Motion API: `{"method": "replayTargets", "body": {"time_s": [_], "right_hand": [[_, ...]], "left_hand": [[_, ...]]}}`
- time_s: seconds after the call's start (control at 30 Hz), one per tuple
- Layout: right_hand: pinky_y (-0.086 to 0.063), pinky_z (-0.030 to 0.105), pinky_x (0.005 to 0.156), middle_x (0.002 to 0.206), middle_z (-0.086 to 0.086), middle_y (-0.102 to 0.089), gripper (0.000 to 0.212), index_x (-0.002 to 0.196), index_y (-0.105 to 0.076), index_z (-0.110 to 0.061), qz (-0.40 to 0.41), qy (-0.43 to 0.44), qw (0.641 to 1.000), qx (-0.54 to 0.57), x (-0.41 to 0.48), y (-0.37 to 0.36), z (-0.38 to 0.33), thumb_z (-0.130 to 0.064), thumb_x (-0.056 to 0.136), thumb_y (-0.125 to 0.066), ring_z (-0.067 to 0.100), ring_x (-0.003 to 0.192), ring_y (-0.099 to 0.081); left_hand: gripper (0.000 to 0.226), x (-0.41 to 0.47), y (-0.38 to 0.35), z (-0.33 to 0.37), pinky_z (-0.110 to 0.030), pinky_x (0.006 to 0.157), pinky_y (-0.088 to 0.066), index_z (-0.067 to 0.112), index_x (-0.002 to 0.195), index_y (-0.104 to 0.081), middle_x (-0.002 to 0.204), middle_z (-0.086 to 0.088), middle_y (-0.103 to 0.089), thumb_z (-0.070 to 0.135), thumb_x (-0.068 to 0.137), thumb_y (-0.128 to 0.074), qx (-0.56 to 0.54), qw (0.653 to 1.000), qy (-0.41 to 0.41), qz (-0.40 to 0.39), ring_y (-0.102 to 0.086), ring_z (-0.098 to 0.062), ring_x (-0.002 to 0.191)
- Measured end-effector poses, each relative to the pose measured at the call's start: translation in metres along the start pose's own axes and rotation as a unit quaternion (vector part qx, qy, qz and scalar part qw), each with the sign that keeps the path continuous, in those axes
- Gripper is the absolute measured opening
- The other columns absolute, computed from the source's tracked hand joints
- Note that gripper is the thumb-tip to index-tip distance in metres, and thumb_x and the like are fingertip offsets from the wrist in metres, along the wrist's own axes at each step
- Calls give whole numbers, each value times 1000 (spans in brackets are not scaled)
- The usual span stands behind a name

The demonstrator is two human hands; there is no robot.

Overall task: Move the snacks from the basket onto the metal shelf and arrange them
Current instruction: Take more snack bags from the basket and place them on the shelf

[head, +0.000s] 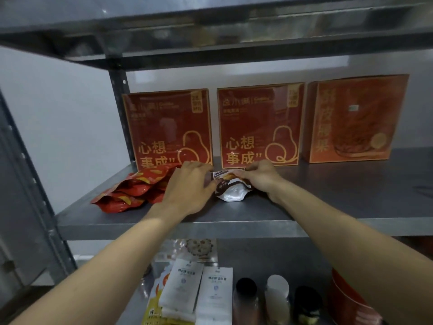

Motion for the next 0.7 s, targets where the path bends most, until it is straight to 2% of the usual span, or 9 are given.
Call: {"method": "replayTargets", "body": {"time_s": [0.03, 0.1, 0.13, 0.2, 0.3, 0.43, 0.5, 0.57, 0.7], "right_hand": [[-50, 27, 77, 92, 2, -72, 17, 84, -70, -15, 13, 11, 999, -32, -1, 2, -2, -30, 83, -78, 21, 93, -67], [-45, 28, 90, 113, 4, -69, 35, 109, -70, -12, 30, 48, 990, -127, -6, 7, -11, -37, 86, -73, 22, 111, -61], [-42, 29, 98, 126, 5, -65, 46, 122, -65, -10, 32, 78, 981, -174, -10, 9, -17, -41, 88, -70, 23, 121, -56], [-36, 33, 109, 140, 5, -56, 57, 135, -57, -14, 17, 155, 957, -244, -23, 8, -33, -49, 90, -63, 23, 132, -48], [-33, 35, 111, 145, 2, -51, 62, 140, -52, -20, -30, 236, 927, -291, -50, 3, -54, -57, 91, -56, 21, 136, -44], [-21, 44, 119, 156, -2, -36, 72, 150, -35, -27, -59, 287, 882, -369, -82, -9, -66, -62, 89, -52, 19, 145, -29], [-13, 40, 121, 159, -1, -28, 74, 153, -28, -30, -66, 297, 876, -374, -100, -21, -70, -61, 90, -51, 20, 147, -21], [-10, 36, 121, 160, 0, -26, 73, 154, -25, -31, -64, 311, 877, -361, -118, -41, -77, -59, 92, -51, 20, 147, -19], [-20, 39, 119, 155, 5, -36, 72, 151, -32, -24, -61, 372, 861, -340, -160, -100, -94, -56, 91, -55, 23, 142, -31]], "left_hand": [[42, -1, -1, -1, -43, 97, -43, 17, 130, -59, 131, -4, -60, 36, 93, -57, 10, 1000, -2, -4, -50, -27, 119], [42, -1, 1, -1, -42, 95, -44, 18, 130, -59, 131, -3, -60, 38, 93, -56, 31, 999, -7, -6, -50, -27, 117], [42, -1, 2, -1, -41, 93, -44, 18, 129, -59, 130, -3, -60, 38, 93, -55, 40, 999, -8, -5, -50, -27, 116], [42, -4, 7, 0, -40, 90, -43, 18, 127, -60, 126, -4, -61, 41, 93, -52, 66, 998, -9, 3, -51, -27, 113], [44, -14, 20, 4, -40, 91, -39, 20, 127, -58, 126, -3, -61, 45, 94, -46, 120, 992, 4, 32, -49, -27, 114], [52, -41, 39, 1, -42, 106, -32, 24, 137, -50, 145, -1, -48, 51, 94, -41, 164, 985, 33, 50, -39, -26, 132], [55, -65, 51, -9, -46, 110, -31, 24, 138, -51, 148, -4, -45, 53, 92, -42, 169, 981, 61, 75, -38, -28, 137], [57, -93, 65, -23, -49, 108, -33, 23, 135, -54, 147, -6, -48, 54, 88, -42, 162, 977, 99, 100, -40, -31, 136], [59, -158, 92, -58, -52, 110, -31, 22, 137, -52, 150, -8, -43, 54, 90, -38, 201, 962, 159, 92, -38, -35, 138]]}}
Point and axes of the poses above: each hand's wrist, its own x-axis towards the middle knuckle, its own y-axis out of the back of the hand, z = x × y, the point moved 5 cm from there along x, towards the middle knuckle
